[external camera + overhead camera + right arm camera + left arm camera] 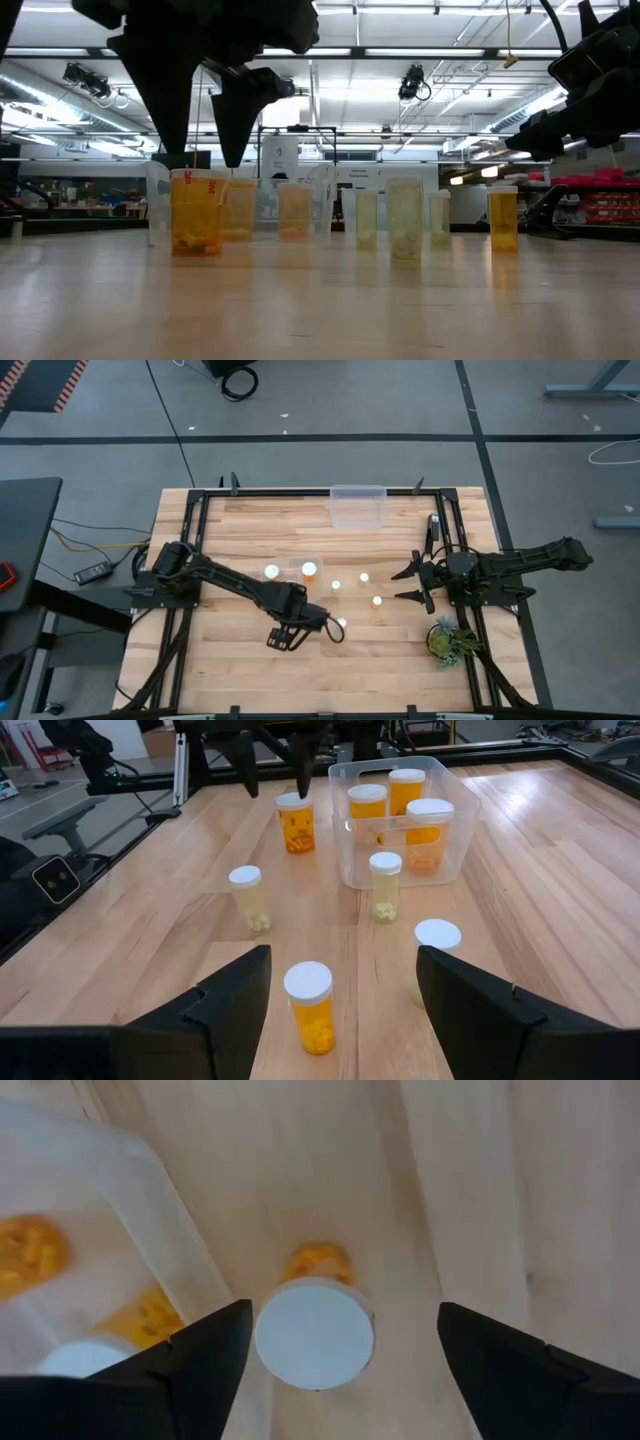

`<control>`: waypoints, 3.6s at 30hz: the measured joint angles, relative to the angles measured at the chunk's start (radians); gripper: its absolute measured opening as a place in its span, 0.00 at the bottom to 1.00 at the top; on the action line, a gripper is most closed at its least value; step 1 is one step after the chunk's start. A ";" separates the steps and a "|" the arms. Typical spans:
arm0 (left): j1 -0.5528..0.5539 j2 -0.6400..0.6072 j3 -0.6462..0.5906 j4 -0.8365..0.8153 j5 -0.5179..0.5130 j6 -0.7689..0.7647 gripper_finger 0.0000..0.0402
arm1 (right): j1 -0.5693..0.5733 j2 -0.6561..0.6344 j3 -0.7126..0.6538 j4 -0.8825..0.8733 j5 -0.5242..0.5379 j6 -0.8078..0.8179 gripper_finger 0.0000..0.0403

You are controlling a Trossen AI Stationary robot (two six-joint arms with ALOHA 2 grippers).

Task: Pick and place medicine bottles into bin by pill shape (circle, oval)
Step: Put the large orange pill bottle into the bottom transparent bin

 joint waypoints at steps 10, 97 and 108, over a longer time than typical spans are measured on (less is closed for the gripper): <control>-0.021 0.001 -0.048 0.050 -0.033 0.007 0.80 | 0.000 0.000 0.000 0.000 0.000 0.000 0.64; 0.264 0.001 0.210 -0.061 -0.143 0.116 0.58 | 0.000 0.000 0.000 0.000 0.000 0.000 0.64; 0.264 0.001 0.084 0.003 -0.100 0.130 0.60 | 0.000 0.000 0.000 0.000 0.000 0.000 0.64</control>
